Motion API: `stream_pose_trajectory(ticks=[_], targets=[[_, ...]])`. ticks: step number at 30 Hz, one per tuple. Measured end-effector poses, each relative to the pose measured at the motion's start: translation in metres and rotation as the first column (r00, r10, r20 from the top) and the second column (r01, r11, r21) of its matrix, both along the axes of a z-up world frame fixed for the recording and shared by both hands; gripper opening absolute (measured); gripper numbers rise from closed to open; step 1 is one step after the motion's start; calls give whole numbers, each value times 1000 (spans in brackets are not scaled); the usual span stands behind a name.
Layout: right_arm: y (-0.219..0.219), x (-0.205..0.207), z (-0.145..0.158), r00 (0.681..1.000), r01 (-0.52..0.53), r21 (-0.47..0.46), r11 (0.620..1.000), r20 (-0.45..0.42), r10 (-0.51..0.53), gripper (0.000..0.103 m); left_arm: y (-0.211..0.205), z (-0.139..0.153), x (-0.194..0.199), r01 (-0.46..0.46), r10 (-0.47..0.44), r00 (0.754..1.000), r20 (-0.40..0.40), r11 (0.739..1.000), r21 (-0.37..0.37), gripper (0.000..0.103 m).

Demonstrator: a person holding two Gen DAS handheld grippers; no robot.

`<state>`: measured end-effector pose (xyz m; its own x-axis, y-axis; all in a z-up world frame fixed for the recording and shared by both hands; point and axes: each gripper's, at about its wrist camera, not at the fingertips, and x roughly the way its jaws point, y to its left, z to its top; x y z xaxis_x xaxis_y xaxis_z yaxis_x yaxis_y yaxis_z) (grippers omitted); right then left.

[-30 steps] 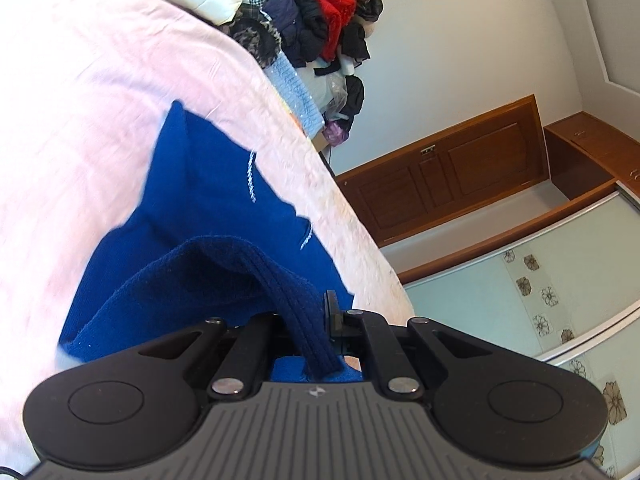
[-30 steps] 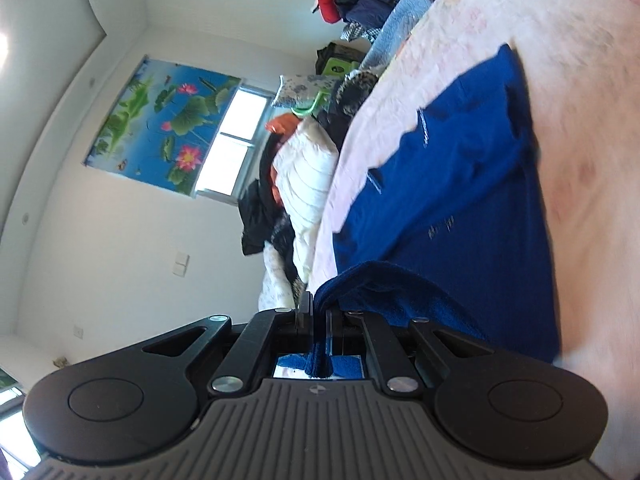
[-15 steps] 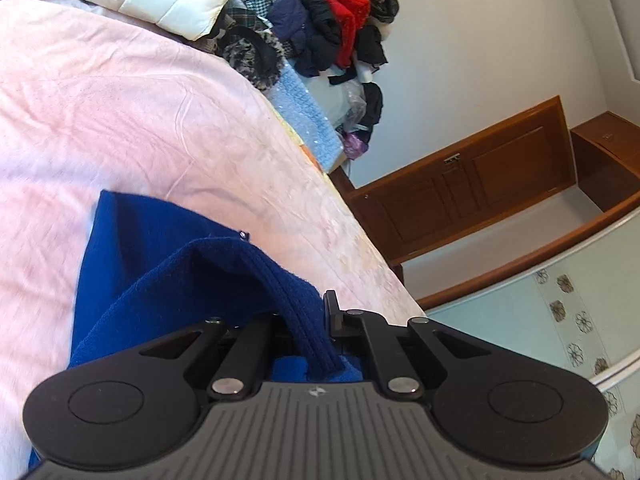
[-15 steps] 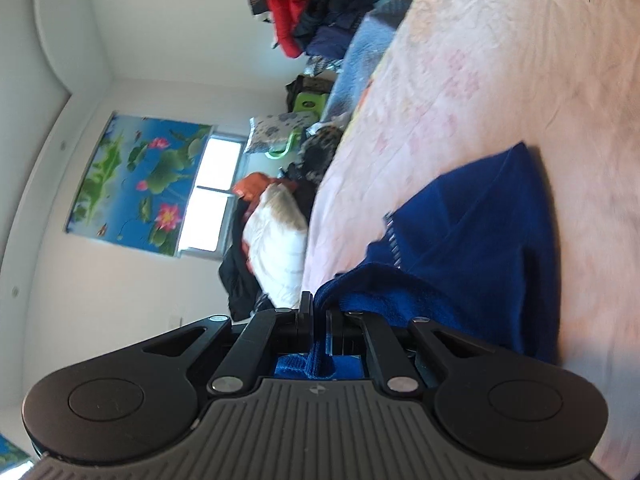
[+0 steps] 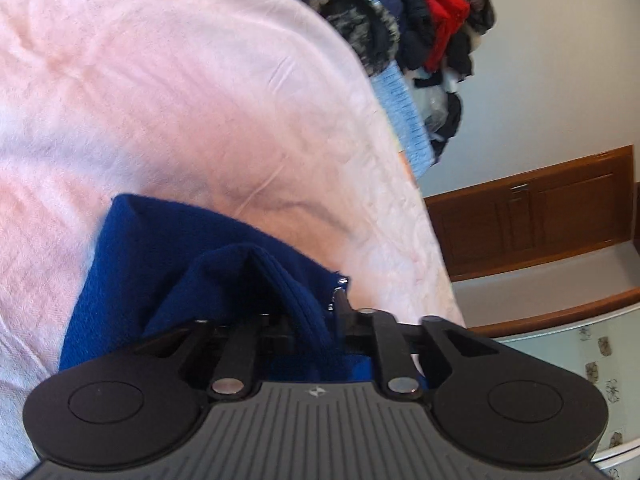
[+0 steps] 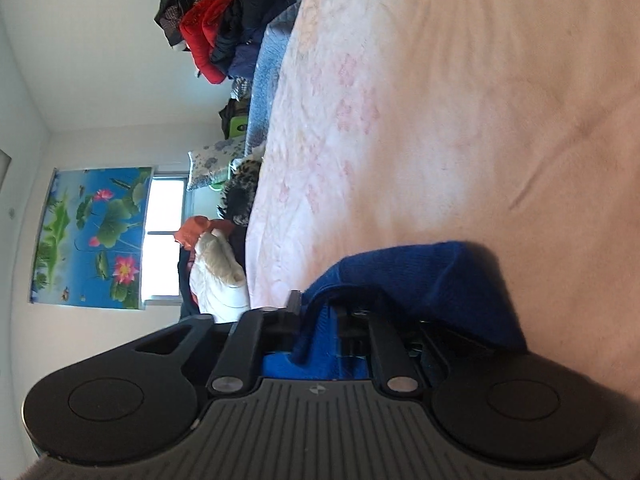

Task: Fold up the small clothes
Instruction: 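Lift the held edge with both grippers and fold it over the sweater, then open both grippers and raise them off the folded sweater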

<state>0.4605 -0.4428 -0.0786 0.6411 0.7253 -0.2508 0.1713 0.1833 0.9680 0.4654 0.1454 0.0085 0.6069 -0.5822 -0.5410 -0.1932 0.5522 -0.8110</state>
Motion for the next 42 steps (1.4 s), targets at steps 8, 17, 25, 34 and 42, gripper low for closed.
stream_pose_trajectory(ticks=[8, 17, 25, 34, 42], targets=[[3, -12, 64, 984, 7, -269, 963, 173, 41, 47, -33, 87, -42, -92, -53, 941, 335, 911, 402, 89], [107, -26, 85, 908, -173, -839, 516, 67, 413, 49, -142, 7, -46, 134, -386, 915, 117, 564, 815, 90], [123, -54, 81, 893, -47, -926, 375, 129, 432, 50, -144, 13, -57, 85, -323, 939, 115, 545, 834, 93], [133, -154, 105, 865, 42, -945, 324, 197, 462, 70, -135, 34, -133, -2, -273, 950, 150, 475, 880, 92], [131, -187, 68, 867, 25, -971, 239, 141, 478, 72, -129, 7, -136, 16, -252, 959, 130, 508, 861, 96]])
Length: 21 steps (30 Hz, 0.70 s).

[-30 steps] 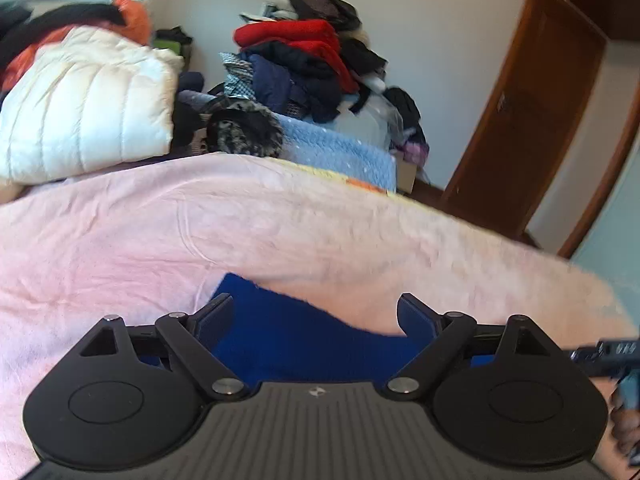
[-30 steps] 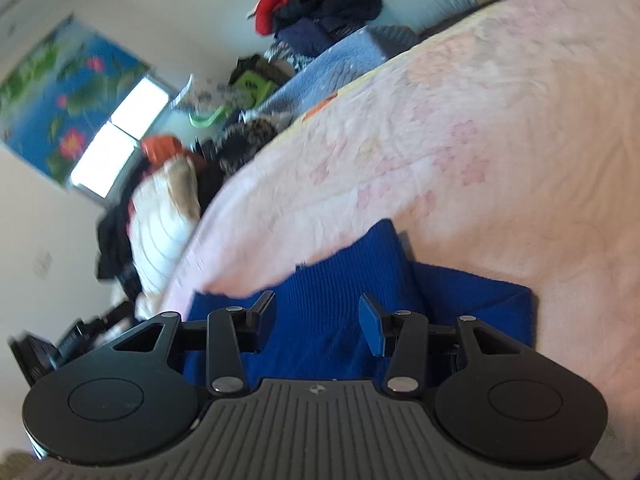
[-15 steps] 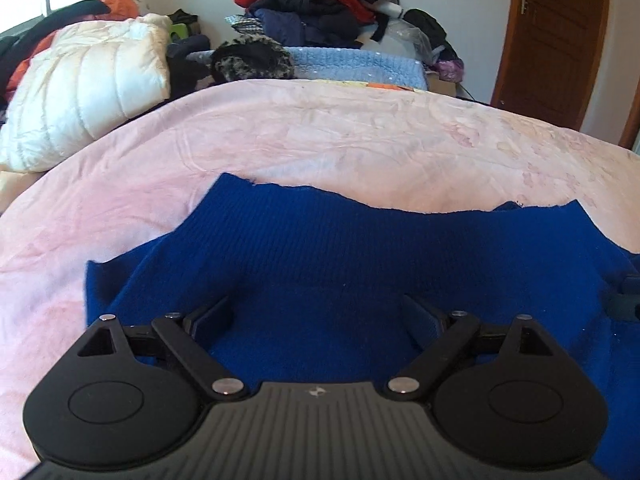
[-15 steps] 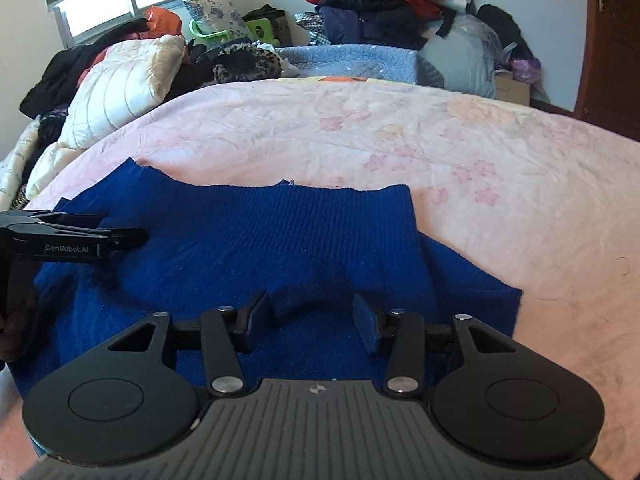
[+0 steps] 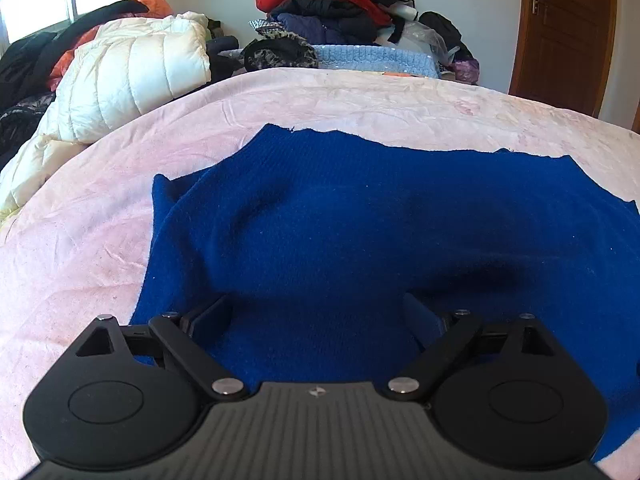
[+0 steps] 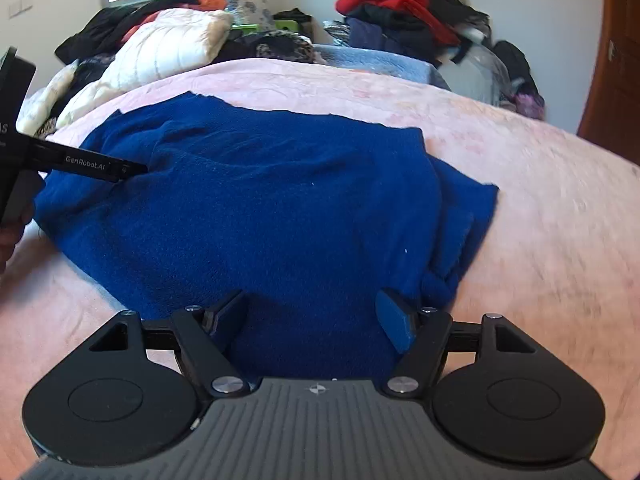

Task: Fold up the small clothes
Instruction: 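Open both grippers and raise them off the folded sweater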

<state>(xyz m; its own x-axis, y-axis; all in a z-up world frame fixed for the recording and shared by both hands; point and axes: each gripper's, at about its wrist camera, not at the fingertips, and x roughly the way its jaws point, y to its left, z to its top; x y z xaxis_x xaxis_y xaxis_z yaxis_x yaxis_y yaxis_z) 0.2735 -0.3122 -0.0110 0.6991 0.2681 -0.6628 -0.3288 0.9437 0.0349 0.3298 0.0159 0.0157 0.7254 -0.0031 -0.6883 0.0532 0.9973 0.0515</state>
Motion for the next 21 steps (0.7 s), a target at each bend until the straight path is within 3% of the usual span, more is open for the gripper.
stream_pose_trajectory(ticks=[6, 8, 11, 13, 16, 18, 21], targets=[[3, 2, 8, 999, 11, -15, 1000, -48, -11, 77, 0, -2, -3, 2, -2, 1000, 16, 1000, 0, 97], [1, -2, 17, 996, 63, 20, 998, -61, -62, 77, 0, -2, -2, 0, 0, 1000, 14, 1000, 1, 97], [-3, -15, 28, 997, 75, 89, 993, -10, -74, 79, -1, -2, -2, 1, -1, 1000, 18, 1000, 1, 97], [0, -15, 28, 997, 77, 65, 995, -12, -76, 80, -1, -3, -3, 2, -2, 1000, 21, 1000, 0, 97], [5, -6, 10, 994, 69, 7, 998, -87, -68, 82, 0, -3, -4, 7, -7, 1000, 26, 1000, -3, 97], [8, -13, 2, 999, 11, -25, 1000, -38, -12, 90, 6, 1, -11, -13, 15, 999, 40, 1000, -28, 96], [8, -10, 7, 996, 11, -23, 1000, -87, -13, 90, 28, 12, -37, -55, 65, 994, 82, 991, -121, 97]])
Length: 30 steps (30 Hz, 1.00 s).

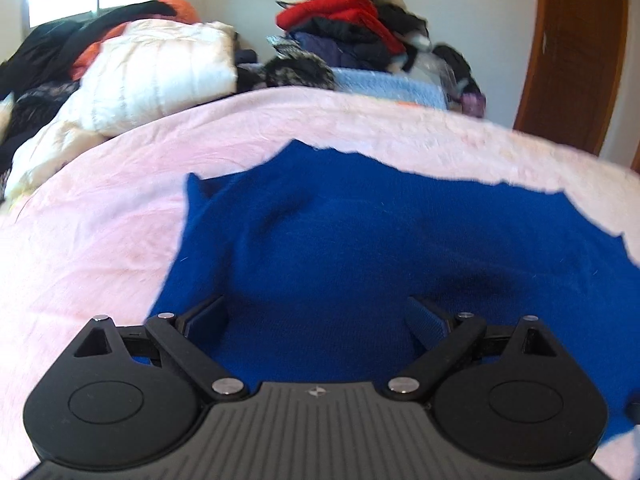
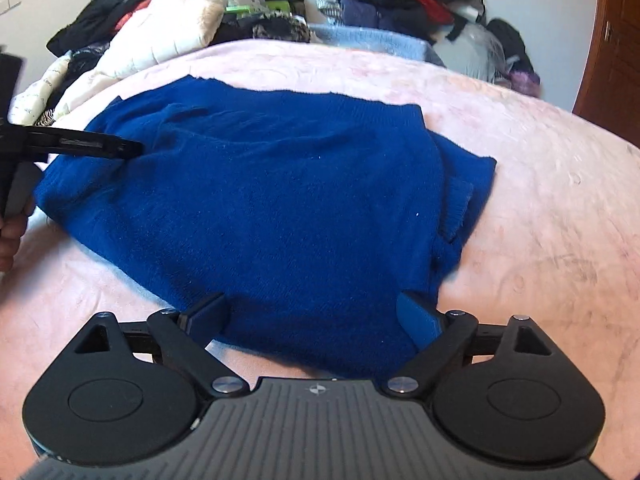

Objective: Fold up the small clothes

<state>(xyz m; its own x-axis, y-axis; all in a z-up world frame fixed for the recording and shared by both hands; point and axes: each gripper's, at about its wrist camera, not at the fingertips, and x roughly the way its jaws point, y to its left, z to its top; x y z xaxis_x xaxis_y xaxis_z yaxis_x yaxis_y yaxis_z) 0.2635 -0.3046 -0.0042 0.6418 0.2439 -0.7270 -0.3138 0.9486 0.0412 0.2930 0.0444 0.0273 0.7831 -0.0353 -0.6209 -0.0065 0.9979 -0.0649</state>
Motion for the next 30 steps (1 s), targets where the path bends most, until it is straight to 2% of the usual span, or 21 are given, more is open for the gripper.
stream_pose_trajectory(ticks=[2, 4, 5, 7, 8, 9, 11, 12, 13, 15, 16, 17, 21, 22, 26, 28, 29, 30], targets=[[-4, 0, 9, 999, 27, 30, 999, -34, -26, 84, 20, 7, -19, -42, 43, 999, 18, 998, -52, 97], [-18, -8, 18, 998, 66, 108, 992, -9, -65, 87, 50, 11, -37, -122, 124, 992, 8, 984, -126, 97], [-26, -11, 21, 995, 96, 137, 986, 9, -98, 90, 66, 11, -44, -170, 170, 985, -17, 969, -177, 97], [-48, -16, 22, 981, 191, 177, 966, 13, -196, 90, 97, 5, -53, -261, 245, 965, -93, 916, -305, 97], [-60, -16, 20, 969, 245, 200, 949, -8, -249, 91, 113, -1, -57, -298, 266, 954, -136, 872, -389, 96], [-69, -17, 17, 957, 287, 224, 931, -41, -286, 90, 122, -1, -62, -296, 270, 955, -124, 843, -449, 97], [-87, -18, 6, 931, 362, 268, 893, -146, -334, 87, 131, -2, -63, -314, 271, 949, -159, 795, -518, 97], [-89, -22, 5, 932, 361, 286, 888, -141, -333, 89, 132, -3, -62, -313, 265, 950, -168, 770, -555, 99], [-89, -25, 4, 939, 342, 305, 889, -143, -313, 85, 133, -6, -60, -302, 244, 953, -179, 731, -612, 100], [-86, -26, 4, 943, 327, 355, 876, -180, -279, 81, 137, -20, -55, -293, 188, 956, -225, 587, -755, 100], [-87, -26, 3, 941, 327, 419, 847, -223, -253, 77, 137, -26, -53, -297, 173, 955, -242, 524, -798, 100], [-89, -26, 1, 935, 341, 474, 812, -263, -239, 75, 136, -29, -52, -303, 175, 953, -249, 492, -816, 100], [-96, -32, -11, 892, 434, 617, 656, -396, -217, 75, 135, -34, -57, -312, 208, 948, -243, 434, -845, 100], [-99, -35, -16, 880, 456, 642, 616, -426, -208, 79, 135, -35, -56, -319, 213, 945, -248, 426, -847, 100], [-104, -28, -27, 848, 526, 702, 480, -478, -229, 81, 134, -35, -42, -348, 227, 934, -276, 404, -846, 100], [-104, -17, -31, 833, 553, 718, 423, -494, -249, 81, 131, -34, -38, -354, 239, 931, -275, 415, -838, 99], [-102, -13, -32, 828, 560, 720, 409, -495, -263, 73, 128, -33, -35, -358, 246, 930, -273, 435, -826, 99], [-99, -10, -32, 827, 562, 720, 408, -489, -276, 65, 125, -31, -35, -366, 255, 927, -275, 459, -809, 93]])
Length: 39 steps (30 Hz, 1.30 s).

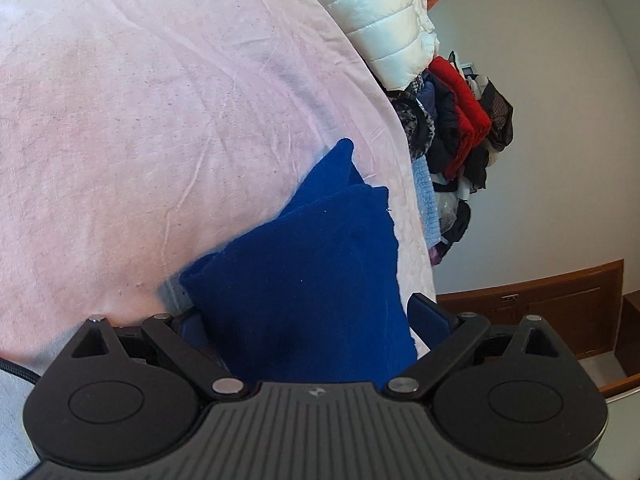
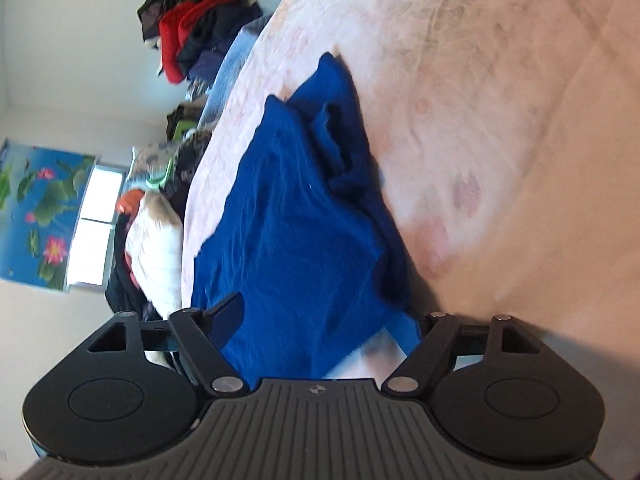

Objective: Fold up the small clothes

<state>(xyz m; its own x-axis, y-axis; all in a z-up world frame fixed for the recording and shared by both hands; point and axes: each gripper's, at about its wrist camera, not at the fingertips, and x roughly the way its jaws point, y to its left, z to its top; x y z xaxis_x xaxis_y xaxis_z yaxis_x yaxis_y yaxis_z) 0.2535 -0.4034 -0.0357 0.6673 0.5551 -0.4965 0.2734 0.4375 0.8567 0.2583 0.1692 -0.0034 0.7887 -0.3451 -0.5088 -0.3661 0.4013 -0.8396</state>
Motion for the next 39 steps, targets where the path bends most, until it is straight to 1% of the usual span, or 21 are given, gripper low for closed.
stream_pose_trajectory(ticks=[2, 3, 4, 5, 10, 12, 14, 16, 18, 21, 23, 24, 25, 26, 29, 31, 32, 34, 36, 37, 39], targets=[[6, 8, -4, 1000, -4, -53, 999, -25, 2, 11, -7, 5, 6, 33, -28, 998, -49, 994, 99, 42], [8, 8, -6, 999, 3, -78, 997, -35, -6, 10, -10, 2, 11, 74, -63, 994, -93, 990, 124, 5], [8, 7, -7, 1000, 9, -94, 996, -25, -12, 10, -9, -4, 13, 96, -82, 989, -126, 989, 111, 6], [6, 4, -6, 1000, 12, -107, 994, -14, -14, 10, -6, -8, 11, 94, -83, 989, -121, 992, 89, 6], [-12, -13, 12, 998, 23, -123, 992, 62, -15, 8, 2, 7, -1, 145, -131, 986, -98, 978, 149, 5], [-18, -13, 8, 999, 0, -150, 989, 44, 6, 8, 3, -5, 4, 164, -143, 980, -138, 974, 155, 5], [-16, -7, -5, 1000, -17, -168, 986, -8, 16, 7, 5, -7, 4, 153, -135, 983, -125, 978, 143, 5], [-13, -4, -6, 1000, -11, -167, 986, -2, 10, 7, 4, -4, 3, 157, -138, 981, -136, 977, 147, 5], [-13, -2, -4, 999, -34, -130, 991, -17, 31, 15, 6, -2, 2, 185, -164, 976, -142, 972, 144, 7], [-17, 0, 9, 997, -76, -183, 980, -34, 71, 42, 19, 8, -9, 199, -178, 974, -144, 968, 152, 9], [-30, -1, 25, 999, -36, -226, 973, 21, 42, 68, 29, 22, -15, 172, -150, 982, -114, 963, 209, 19], [-37, 2, 33, 998, -12, -262, 965, 57, 28, 73, 34, 31, -15, 152, -132, 987, -94, 954, 259, 37], [-44, 10, 41, 996, 3, -306, 952, 84, 24, 79, 36, 40, -11, 133, -116, 991, -73, 940, 314, 59], [-49, 20, 46, 995, 14, -341, 940, 98, 21, 79, 36, 50, -5, 113, -102, 994, -50, 921, 372, 66], [-54, 66, 56, 992, 21, -421, 907, 119, 32, 76, 18, 76, 18, 103, -129, 991, 15, 851, 515, 67], [-42, 97, 63, 984, -10, -466, 885, 153, 92, 73, -14, 87, 34, 139, -220, 973, 65, 790, 597, 67], [-33, 113, 65, 976, -39, -477, 878, 171, 136, 71, -35, 89, 42, 166, -275, 959, 75, 751, 639, 67], [-12, 145, 64, 967, -101, -498, 861, 156, 203, 69, -79, 86, 58, 224, -382, 922, 59, 652, 724, 67], [9, 177, 58, 966, -140, -586, 798, 95, 239, 63, -116, 76, 71, 256, -447, 894, 20, 549, 796, 67], [16, 189, 54, 968, -153, -621, 769, 62, 243, 59, -128, 71, 77, 258, -453, 891, 4, 516, 817, 67], [26, 210, 44, 963, -194, -642, 742, 18, 268, 58, -139, 60, 85, 266, -459, 888, -15, 487, 832, 67]])
